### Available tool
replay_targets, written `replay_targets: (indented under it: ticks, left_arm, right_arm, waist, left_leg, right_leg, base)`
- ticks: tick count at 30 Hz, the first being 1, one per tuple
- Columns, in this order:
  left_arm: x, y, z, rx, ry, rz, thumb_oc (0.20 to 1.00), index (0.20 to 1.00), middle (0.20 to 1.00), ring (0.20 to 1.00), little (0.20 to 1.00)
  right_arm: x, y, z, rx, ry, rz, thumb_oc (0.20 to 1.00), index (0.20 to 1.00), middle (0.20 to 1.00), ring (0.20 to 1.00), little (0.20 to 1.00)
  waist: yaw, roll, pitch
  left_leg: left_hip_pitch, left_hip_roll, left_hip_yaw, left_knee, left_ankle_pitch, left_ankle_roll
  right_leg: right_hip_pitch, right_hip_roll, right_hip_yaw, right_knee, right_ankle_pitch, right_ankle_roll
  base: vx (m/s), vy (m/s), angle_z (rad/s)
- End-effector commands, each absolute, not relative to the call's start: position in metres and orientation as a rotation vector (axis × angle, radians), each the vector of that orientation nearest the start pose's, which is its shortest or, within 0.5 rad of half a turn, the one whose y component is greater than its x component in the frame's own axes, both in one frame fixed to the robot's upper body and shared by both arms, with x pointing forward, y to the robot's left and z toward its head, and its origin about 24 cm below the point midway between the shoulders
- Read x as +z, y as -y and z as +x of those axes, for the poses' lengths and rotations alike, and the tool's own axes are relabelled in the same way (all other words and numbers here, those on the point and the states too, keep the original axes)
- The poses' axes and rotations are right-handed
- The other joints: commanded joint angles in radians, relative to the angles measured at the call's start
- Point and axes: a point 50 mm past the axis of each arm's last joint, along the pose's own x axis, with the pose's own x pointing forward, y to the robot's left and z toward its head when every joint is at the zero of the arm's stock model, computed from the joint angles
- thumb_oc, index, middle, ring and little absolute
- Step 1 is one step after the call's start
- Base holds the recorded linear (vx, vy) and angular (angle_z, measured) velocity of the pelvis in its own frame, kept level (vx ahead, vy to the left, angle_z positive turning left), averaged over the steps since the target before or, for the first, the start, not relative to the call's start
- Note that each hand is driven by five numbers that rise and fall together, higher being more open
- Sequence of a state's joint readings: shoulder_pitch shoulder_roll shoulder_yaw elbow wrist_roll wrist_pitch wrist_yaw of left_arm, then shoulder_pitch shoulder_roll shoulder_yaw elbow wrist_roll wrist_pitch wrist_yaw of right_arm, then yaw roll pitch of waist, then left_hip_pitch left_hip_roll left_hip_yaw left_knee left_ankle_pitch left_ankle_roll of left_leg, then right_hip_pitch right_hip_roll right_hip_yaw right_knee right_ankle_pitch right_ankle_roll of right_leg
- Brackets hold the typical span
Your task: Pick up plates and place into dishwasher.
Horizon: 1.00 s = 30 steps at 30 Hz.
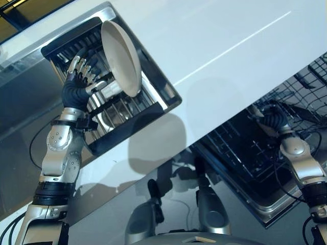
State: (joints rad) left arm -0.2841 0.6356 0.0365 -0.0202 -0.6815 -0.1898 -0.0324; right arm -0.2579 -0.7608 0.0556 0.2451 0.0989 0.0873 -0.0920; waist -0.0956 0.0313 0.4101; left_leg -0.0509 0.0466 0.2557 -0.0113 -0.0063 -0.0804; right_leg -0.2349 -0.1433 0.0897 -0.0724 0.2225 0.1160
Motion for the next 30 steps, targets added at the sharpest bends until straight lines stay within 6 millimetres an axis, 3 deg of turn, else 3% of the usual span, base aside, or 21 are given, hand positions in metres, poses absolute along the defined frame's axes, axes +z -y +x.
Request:
replay_targets:
  ticks: [1, 6, 17, 27, 28, 29, 30]
  left_arm:
    - [0.192, -0.236, 0.289, -0.102, 0.584, -0.06, 1.0, 1.0, 1.0, 1.0, 1.0]
    - [0.195, -0.233, 0.294, -0.098, 0.589, -0.064, 1.0, 1.0, 1.0, 1.0, 1.0]
    - [0.191, -0.23, 0.293, -0.089, 0.592, -0.134, 1.0, 1.0, 1.0, 1.0, 1.0]
    - [0.188, -0.23, 0.288, -0.091, 0.589, -0.157, 1.0, 1.0, 1.0, 1.0, 1.0]
    - [0.188, -0.231, 0.288, -0.092, 0.59, -0.155, 1.0, 1.0, 1.0, 1.0, 1.0]
    - [0.188, -0.231, 0.288, -0.093, 0.59, -0.156, 1.0, 1.0, 1.0, 1.0, 1.0]
    - [0.188, -0.231, 0.288, -0.094, 0.591, -0.155, 1.0, 1.0, 1.0, 1.0, 1.0]
  right_arm:
    - [0.14, 0.315, 0.307, -0.27, -0.001, -0.711, 0.2, 0.2, 0.2, 0.2, 0.2]
    - [0.14, 0.324, 0.312, -0.359, -0.007, -0.635, 0.2, 0.2, 0.2, 0.2, 0.2]
    - [0.148, 0.356, 0.313, -0.554, -0.022, -0.561, 0.2, 0.2, 0.2, 0.2, 0.2]
    - [0.145, 0.37, 0.305, -0.625, -0.058, -0.544, 0.2, 0.2, 0.2, 0.2, 0.2]
    - [0.143, 0.371, 0.305, -0.624, -0.068, -0.541, 0.231, 0.231, 0.231, 0.231, 0.231]
    - [0.142, 0.372, 0.304, -0.622, -0.077, -0.537, 0.558, 0.558, 0.558, 0.558, 0.558]
    - [0.14, 0.372, 0.304, -0.624, -0.084, -0.533, 1.0, 1.0, 1.0, 1.0, 1.0]
  waist:
    - [0.011, 0.023, 0.063]
    - [0.016, 0.039, 0.076]
    - [0.02, 0.116, 0.095]
    - [0.012, 0.136, 0.096]
    - [0.013, 0.136, 0.095]
    - [0.013, 0.135, 0.094]
    - [0.013, 0.134, 0.092]
  left_leg:
    - [-0.122, -0.076, -0.047, 0.052, -0.019, 0.096]
    - [-0.138, -0.079, -0.049, 0.048, -0.01, 0.092]
    - [-0.146, -0.094, -0.05, 0.045, -0.001, 0.085]
    - [-0.147, -0.096, -0.04, 0.051, -0.002, 0.084]
    - [-0.146, -0.096, -0.039, 0.05, -0.002, 0.084]
    - [-0.144, -0.095, -0.038, 0.05, -0.003, 0.084]
    - [-0.142, -0.095, -0.038, 0.049, -0.004, 0.084]
  right_leg:
    - [-0.027, 0.048, -0.131, 0.136, -0.162, -0.03]
    - [-0.047, 0.042, -0.143, 0.14, -0.159, -0.031]
    - [-0.064, 0.019, -0.156, 0.144, -0.164, -0.034]
    - [-0.074, 0.013, -0.152, 0.155, -0.169, -0.036]
    - [-0.074, 0.013, -0.152, 0.155, -0.168, -0.036]
    - [-0.072, 0.013, -0.153, 0.155, -0.169, -0.036]
    - [-0.07, 0.013, -0.154, 0.154, -0.169, -0.036]
  base:
    - [0.0, 0.0, 0.0]
    - [-0.01, -0.015, 0.05]
    - [0.0, 0.041, 0.03]
    - [0.0, 0.01, -0.02]
    - [0.0, 0.0, 0.0]
    - [0.0, 0.0, 0.0]
    - [0.0, 0.0, 0.0]
